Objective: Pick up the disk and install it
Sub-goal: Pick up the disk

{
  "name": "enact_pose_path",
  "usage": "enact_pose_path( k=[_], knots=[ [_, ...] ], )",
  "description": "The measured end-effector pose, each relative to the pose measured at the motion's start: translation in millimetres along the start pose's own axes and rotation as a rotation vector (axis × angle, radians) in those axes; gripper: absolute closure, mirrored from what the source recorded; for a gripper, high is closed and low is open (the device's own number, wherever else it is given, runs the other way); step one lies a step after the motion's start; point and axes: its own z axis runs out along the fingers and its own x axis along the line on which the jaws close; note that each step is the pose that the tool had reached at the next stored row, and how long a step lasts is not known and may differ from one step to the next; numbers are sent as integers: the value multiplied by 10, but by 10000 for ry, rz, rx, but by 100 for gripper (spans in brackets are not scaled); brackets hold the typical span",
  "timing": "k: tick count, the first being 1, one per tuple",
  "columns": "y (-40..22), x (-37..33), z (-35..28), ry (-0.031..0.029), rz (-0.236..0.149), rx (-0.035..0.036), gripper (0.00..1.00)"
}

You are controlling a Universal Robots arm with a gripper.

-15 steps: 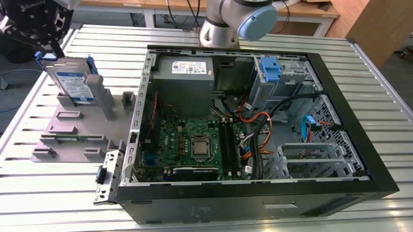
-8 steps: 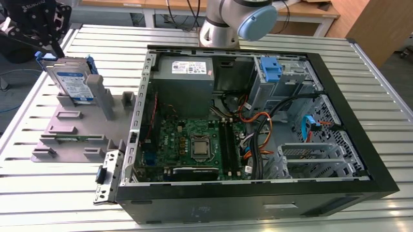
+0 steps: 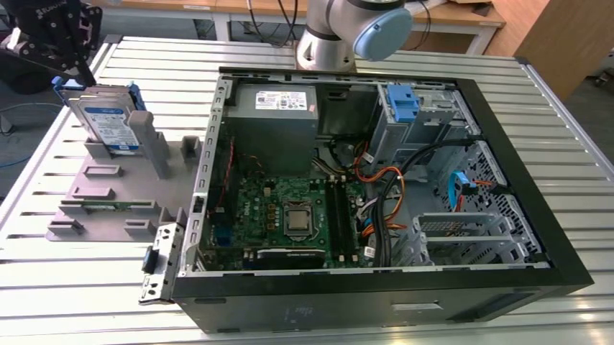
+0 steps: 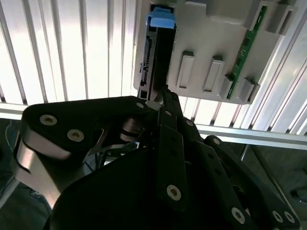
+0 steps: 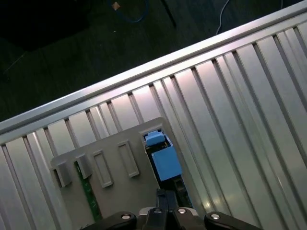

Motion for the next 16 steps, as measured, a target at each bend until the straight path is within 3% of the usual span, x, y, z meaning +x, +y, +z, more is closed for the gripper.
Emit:
enact_pose_path(
  k=[11,16],
  knots=[
    [0,0,11,72,-1994,-14,89],
    [0,0,11,75,-2084,-14,89]
  ],
)
